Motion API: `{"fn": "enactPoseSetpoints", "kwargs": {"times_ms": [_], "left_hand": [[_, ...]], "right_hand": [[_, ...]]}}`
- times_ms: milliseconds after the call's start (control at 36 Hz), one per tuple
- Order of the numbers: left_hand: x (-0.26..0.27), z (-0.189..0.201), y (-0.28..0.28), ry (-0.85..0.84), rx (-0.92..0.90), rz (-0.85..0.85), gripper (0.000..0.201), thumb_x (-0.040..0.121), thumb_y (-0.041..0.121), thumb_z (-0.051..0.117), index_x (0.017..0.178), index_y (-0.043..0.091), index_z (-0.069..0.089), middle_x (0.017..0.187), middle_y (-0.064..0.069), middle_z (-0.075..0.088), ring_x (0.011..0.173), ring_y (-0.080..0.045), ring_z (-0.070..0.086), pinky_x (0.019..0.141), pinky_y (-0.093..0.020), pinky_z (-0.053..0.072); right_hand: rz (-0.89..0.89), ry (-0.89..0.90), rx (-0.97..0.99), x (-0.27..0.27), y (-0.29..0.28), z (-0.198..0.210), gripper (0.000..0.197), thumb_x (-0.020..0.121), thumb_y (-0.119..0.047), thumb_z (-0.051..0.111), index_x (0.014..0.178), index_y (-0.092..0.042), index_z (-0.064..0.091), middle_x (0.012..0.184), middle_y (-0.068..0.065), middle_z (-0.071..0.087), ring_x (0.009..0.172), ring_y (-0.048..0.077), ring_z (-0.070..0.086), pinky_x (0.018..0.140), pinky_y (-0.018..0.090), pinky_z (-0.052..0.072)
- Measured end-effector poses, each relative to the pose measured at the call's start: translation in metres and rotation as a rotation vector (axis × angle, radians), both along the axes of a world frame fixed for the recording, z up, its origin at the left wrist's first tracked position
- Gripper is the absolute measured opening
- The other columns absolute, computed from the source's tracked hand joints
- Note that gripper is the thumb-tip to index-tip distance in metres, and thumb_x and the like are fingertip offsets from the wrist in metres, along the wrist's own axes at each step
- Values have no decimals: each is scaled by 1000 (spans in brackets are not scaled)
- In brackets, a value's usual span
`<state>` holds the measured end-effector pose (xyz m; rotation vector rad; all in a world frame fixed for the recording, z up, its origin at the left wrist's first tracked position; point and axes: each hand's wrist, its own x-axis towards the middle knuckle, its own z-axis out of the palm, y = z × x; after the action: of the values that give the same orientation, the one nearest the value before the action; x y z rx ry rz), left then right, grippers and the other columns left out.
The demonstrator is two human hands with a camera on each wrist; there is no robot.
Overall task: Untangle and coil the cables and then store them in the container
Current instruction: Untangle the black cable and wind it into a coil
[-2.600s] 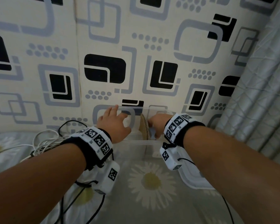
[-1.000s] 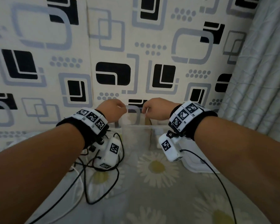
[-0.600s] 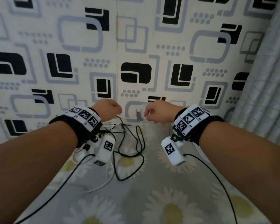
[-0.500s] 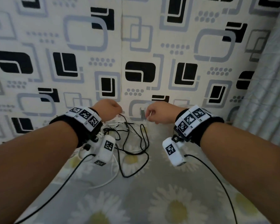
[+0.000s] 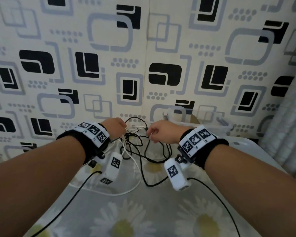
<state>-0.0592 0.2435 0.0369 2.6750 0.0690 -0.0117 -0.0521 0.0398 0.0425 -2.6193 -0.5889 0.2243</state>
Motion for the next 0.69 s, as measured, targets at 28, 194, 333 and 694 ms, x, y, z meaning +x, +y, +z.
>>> {"fn": "enactPoseSetpoints", "kwargs": {"times_ms": [28,194,333,694], "left_hand": [[2,-4,1,4,-22,27,36,96,25,52,131,16,53,125,-10,59,115,-27,57,91,-31,46],[10,-24,3,-18,-125,146,36,88,29,63,117,11,49,94,-8,60,78,-24,58,72,-34,52],[13,-29,6,-57,-201,152,22,85,18,62,105,14,53,95,-11,68,79,-27,63,79,-39,56],[21,-22,15,-219,-124,114,7,92,11,56,92,17,60,103,-5,67,97,-23,62,82,-32,50]], "right_hand": [[8,6,-9,0,3,-2,22,93,-17,59,114,-17,65,102,2,70,98,16,67,95,32,50],[59,55,-65,3,18,-14,32,94,-13,54,123,-22,61,126,2,61,116,18,57,100,30,45],[121,55,-130,4,21,-22,38,96,-12,54,134,-19,56,134,1,56,123,17,51,94,19,36],[-41,-152,197,16,2,-14,20,89,-15,62,106,-17,74,95,0,73,65,-6,56,62,11,39]]}}
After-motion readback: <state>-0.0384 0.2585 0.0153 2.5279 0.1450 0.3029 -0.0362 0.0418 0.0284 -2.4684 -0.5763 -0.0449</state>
